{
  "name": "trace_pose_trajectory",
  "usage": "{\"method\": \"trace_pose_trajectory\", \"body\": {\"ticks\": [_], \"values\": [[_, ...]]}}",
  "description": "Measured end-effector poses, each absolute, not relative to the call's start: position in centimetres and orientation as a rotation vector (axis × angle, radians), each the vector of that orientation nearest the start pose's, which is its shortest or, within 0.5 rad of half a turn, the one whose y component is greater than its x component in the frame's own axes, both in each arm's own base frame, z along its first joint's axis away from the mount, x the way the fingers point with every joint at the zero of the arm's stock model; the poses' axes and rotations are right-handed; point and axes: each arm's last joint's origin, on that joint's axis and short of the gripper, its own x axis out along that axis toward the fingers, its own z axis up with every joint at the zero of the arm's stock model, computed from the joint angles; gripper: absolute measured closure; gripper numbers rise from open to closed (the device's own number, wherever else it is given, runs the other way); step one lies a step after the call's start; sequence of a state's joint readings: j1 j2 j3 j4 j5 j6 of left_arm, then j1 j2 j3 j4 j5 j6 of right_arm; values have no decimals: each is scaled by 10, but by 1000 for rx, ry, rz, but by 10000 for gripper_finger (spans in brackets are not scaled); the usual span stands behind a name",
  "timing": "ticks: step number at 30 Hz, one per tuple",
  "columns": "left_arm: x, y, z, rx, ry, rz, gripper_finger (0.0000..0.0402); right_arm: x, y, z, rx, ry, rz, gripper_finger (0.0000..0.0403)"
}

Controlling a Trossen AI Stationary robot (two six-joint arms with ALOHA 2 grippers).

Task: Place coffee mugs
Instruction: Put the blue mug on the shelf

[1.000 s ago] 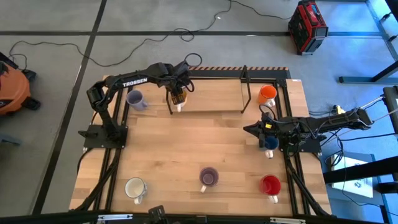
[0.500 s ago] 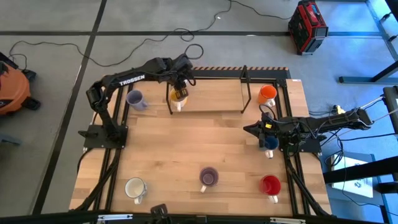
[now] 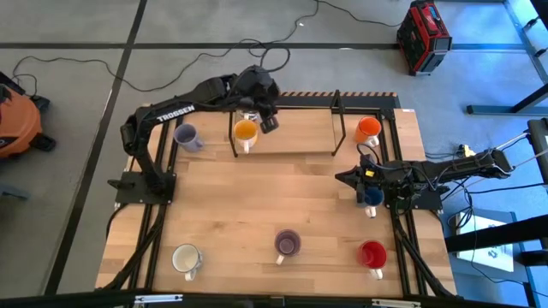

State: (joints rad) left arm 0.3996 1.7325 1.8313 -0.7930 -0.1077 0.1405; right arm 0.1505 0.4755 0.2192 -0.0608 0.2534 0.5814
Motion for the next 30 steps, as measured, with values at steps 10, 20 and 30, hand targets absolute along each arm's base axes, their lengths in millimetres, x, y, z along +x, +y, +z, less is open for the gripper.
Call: {"method": "trace_pose_trajectory", "body": {"ticks": [10, 20, 30], "values": [[366, 91, 381, 25, 694, 318, 300, 129, 14, 196, 450, 284, -125, 400], [371, 23, 353, 29, 778, 186, 307, 153, 20, 227, 414, 342, -25, 400], [297, 6, 351, -46, 659, 207, 307, 198, 28, 257, 369, 662, -84, 400]]}}
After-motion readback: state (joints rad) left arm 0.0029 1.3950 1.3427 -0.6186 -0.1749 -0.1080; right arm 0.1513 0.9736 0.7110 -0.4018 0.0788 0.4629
